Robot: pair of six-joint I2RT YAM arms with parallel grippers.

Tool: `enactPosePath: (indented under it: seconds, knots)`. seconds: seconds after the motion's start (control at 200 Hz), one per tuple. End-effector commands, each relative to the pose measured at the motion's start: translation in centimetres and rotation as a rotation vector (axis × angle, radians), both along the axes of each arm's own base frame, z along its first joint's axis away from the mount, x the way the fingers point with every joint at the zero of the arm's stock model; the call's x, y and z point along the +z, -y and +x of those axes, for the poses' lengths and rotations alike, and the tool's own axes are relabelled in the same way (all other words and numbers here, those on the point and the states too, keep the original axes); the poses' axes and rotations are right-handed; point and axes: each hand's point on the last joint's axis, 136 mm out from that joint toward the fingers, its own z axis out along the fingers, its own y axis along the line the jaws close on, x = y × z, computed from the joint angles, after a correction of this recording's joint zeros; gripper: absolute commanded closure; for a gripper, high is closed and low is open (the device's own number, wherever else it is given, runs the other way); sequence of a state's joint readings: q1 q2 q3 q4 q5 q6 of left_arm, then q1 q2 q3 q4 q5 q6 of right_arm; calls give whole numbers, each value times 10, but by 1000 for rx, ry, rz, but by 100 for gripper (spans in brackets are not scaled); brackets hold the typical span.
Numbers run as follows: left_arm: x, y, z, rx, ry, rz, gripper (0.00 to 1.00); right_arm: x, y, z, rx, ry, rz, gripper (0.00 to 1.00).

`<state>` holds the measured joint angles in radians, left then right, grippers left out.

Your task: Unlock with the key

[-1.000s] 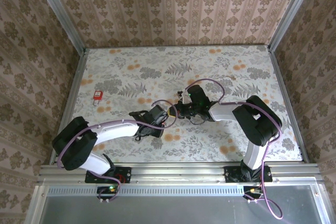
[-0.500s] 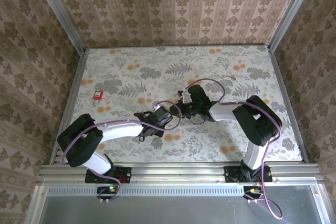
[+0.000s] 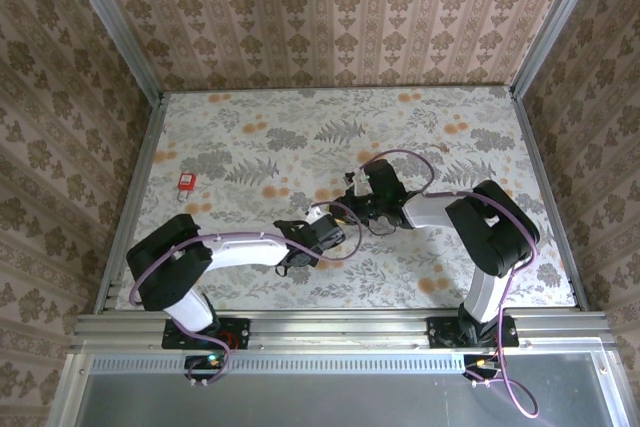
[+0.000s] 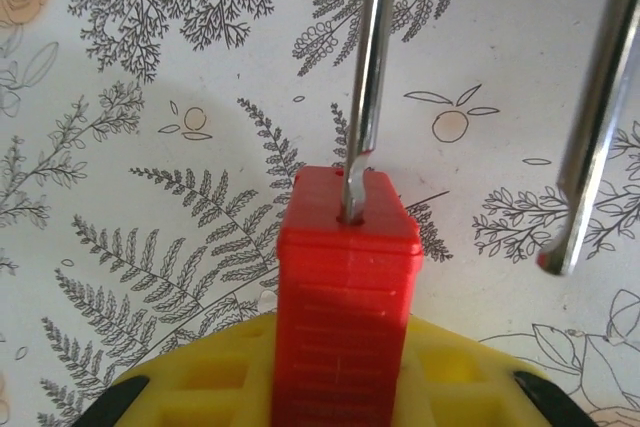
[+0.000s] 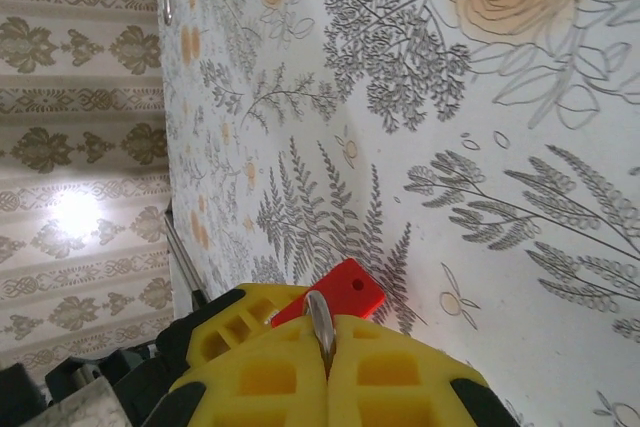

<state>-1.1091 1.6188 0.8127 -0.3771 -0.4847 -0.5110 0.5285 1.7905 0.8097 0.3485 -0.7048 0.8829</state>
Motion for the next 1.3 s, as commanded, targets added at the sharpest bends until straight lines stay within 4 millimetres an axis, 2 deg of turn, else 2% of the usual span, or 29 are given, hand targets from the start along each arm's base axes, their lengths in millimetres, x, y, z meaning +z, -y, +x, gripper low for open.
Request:
enactPosePath:
  seconds: [0.0, 0.15, 0.21, 0.275, 0.31, 0.425, 0.53, 0.71, 0.955, 1.03, 1.185, 1.295]
  knots:
    - [10, -7, 7, 3, 77, 104, 80, -21, 18, -14, 2, -78, -69, 100]
    - [11, 2, 3, -51, 100, 154, 69, -28, 29, -16, -1, -110, -112, 100]
    - [11, 8, 0, -78, 101, 163, 61, -29, 32, -16, 3, -114, -133, 100]
    - [11, 13, -2, -98, 103, 159, 44, -30, 34, -16, 15, -115, -151, 100]
    - [12, 16, -4, -103, 102, 150, 39, -30, 35, -16, 19, -115, -156, 100]
    - [20, 20, -7, -101, 104, 103, 29, -28, 37, -15, 24, -115, -159, 100]
    - [36, 21, -10, -86, 105, 29, 22, -26, 38, -13, 25, -115, -155, 100]
    - [67, 21, -18, -55, 46, -179, 14, -21, 35, -9, 48, -105, -154, 100]
    - [99, -7, -10, 65, -45, -464, 11, -22, 33, -5, 69, -116, -154, 99]
    - [100, -12, -7, 80, -74, -496, 11, -22, 32, -3, 71, -115, -152, 98]
    - [88, -12, -3, 98, -151, -516, 11, -25, 31, -3, 89, -116, -157, 93]
    - [79, -9, -1, 106, -186, -525, 12, -26, 31, -4, 98, -113, -157, 84]
